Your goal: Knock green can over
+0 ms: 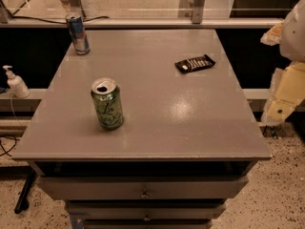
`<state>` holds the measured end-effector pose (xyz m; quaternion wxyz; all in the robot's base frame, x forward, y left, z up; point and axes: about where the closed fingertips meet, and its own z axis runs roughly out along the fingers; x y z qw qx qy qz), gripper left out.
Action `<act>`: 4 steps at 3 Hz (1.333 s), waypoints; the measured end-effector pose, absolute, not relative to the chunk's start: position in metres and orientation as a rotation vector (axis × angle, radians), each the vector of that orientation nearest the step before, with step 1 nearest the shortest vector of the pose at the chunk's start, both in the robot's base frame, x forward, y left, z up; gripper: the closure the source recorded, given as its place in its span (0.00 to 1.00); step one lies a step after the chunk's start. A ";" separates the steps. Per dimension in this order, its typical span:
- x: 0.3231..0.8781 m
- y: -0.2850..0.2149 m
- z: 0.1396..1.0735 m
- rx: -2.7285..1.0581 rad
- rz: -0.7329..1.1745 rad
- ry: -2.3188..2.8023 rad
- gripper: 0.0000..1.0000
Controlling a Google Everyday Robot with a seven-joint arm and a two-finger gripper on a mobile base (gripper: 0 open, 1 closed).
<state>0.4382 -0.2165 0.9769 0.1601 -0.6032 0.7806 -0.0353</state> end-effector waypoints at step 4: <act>0.440 -0.160 0.937 -1.422 0.355 2.121 0.00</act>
Offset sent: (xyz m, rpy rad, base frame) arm 0.0081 0.0065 -0.0243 0.2286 0.0753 -0.0292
